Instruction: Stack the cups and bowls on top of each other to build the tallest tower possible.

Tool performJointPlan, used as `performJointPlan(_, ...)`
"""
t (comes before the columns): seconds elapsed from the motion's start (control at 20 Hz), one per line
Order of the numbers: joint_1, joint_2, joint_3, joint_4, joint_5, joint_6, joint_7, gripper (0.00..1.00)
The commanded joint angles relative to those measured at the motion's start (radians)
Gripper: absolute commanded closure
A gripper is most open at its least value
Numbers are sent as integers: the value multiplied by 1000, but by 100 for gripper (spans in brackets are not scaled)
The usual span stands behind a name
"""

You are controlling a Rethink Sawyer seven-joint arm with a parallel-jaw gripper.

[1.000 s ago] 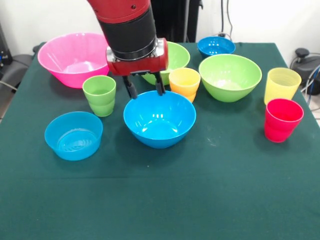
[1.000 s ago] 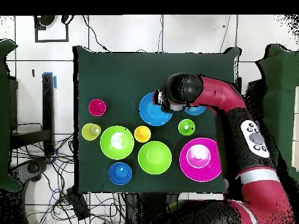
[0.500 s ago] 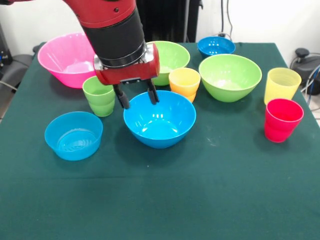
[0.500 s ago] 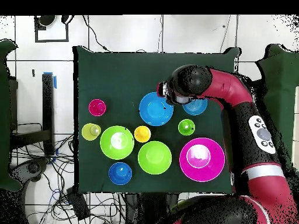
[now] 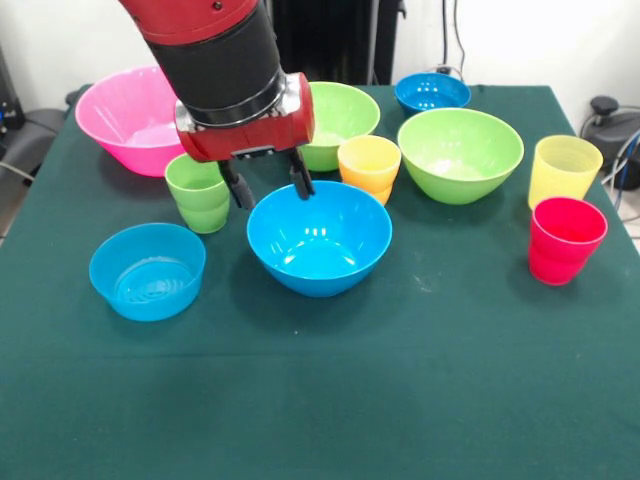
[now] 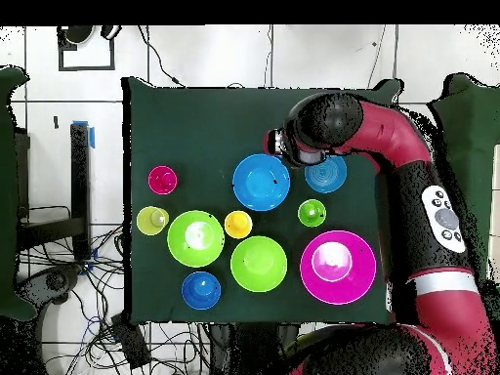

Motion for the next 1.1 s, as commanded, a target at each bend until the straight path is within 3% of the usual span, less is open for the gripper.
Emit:
performJointPlan(0.05,23,-20,48,-79,-114,99,-325,0)
performJointPlan(0.45,25,-63,46,-114,-136,169,-322,0)
performJointPlan(0.65,16,-15,81,-137,-151,73,-358,0)
performJointPlan(0.85,38,-24,59,-180,-177,137,-330,0)
performJointPlan(1.1,34,-33,61,-150,-195,69,-311,0)
